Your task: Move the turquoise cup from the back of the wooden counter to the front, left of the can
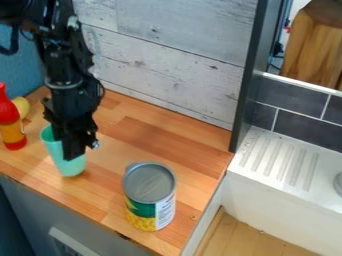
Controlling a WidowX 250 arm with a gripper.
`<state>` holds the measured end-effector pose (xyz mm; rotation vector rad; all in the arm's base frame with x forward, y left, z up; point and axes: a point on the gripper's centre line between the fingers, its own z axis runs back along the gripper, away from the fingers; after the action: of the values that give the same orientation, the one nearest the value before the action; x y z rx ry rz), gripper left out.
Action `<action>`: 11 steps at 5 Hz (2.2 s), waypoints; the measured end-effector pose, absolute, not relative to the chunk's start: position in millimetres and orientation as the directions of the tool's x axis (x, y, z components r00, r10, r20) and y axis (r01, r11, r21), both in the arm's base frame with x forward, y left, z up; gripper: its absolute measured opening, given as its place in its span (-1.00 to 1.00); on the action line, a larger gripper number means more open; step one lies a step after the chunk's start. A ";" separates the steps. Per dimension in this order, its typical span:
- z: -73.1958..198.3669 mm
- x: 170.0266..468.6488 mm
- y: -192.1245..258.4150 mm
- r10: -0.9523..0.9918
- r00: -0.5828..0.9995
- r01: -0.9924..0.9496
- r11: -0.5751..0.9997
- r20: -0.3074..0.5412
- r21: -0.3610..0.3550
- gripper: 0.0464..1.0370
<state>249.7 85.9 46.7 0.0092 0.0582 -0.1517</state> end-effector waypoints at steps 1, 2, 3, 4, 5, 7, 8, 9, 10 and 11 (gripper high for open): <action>43.7 247.0 82.2 -0.182 0.982 0.182 0.983 -0.056 -0.015 -0.88; 37.9 250.7 81.7 -0.193 0.980 0.193 0.981 -0.048 -0.011 -0.88; 35.3 253.1 78.4 -0.203 0.977 0.203 0.979 -0.068 -0.008 -0.81; 29.8 258.5 79.3 -0.201 0.975 0.201 0.980 -0.094 -0.014 -0.35; 37.8 248.6 74.7 -0.198 0.973 0.194 0.980 -0.118 -0.041 0.27; 136.7 224.5 111.4 -0.044 0.997 0.052 0.992 0.070 -0.112 0.95; 171.6 259.2 142.6 0.057 0.992 -0.050 0.997 0.113 -0.059 0.93; 148.5 301.1 183.7 0.130 0.985 -0.126 0.991 0.113 -0.047 0.93; 134.2 319.6 209.9 0.229 0.972 -0.228 0.973 0.061 -0.017 0.93; 128.9 318.5 225.2 0.298 0.952 -0.303 0.950 0.063 0.074 0.93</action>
<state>318.5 225.2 128.9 0.0835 -0.0512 0.3056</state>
